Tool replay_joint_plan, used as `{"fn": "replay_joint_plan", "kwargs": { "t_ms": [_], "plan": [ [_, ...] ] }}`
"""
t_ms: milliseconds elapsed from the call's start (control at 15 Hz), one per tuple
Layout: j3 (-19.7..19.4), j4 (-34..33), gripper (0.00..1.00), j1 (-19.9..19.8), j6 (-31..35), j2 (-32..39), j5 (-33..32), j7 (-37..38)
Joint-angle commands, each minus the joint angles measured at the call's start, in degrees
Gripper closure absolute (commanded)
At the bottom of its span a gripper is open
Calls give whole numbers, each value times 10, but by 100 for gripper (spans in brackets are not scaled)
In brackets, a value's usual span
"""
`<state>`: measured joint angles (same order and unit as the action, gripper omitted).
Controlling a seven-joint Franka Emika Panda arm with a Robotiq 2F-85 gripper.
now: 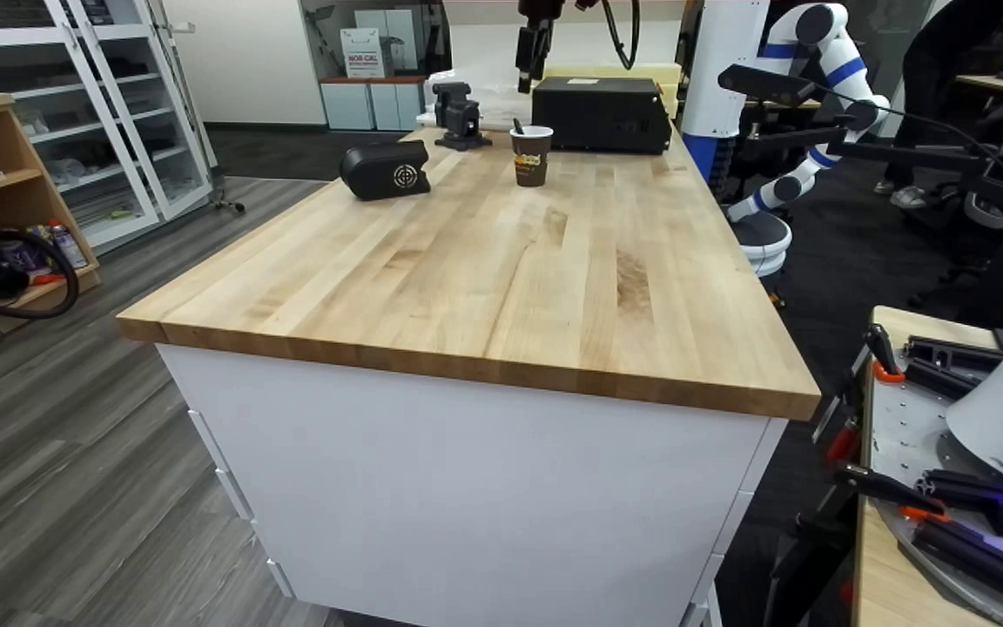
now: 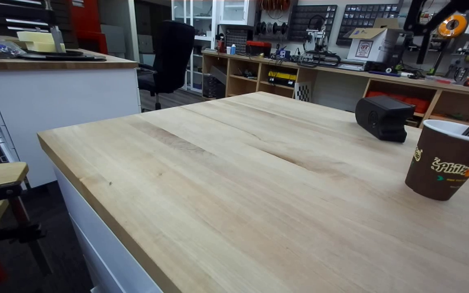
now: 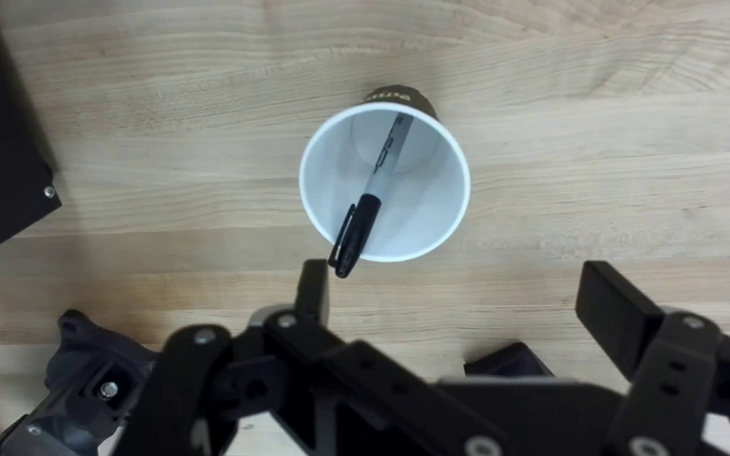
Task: Pick the cup and move it to the left on the table
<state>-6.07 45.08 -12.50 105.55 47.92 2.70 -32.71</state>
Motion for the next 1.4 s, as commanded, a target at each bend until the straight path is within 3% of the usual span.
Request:
{"fn": "replay_joint_plan", "kwargs": {
  "t_ms": [0,133,200,400,867,1133,1200,1267,1333],
  "plan": [
    [-3,9,0,-5,30,12,2,13],
    [-23,7,0,7,47,9,-29,5],
    [-8,0,0,-2,25,18,-11,2],
    [-13,-2,0,0,39,19,-21,2],
    [52,-11,0,-42,-20,57,74,-47],
    [57,-18,0,-50,-58,77,90,-42],
    [55,-20,25,-50,-65,81,89,-40],
    [52,-21,26,-49,-69,83,85,-36],
    [52,-22,33,-49,-76,84,84,-37]
  ]
}}
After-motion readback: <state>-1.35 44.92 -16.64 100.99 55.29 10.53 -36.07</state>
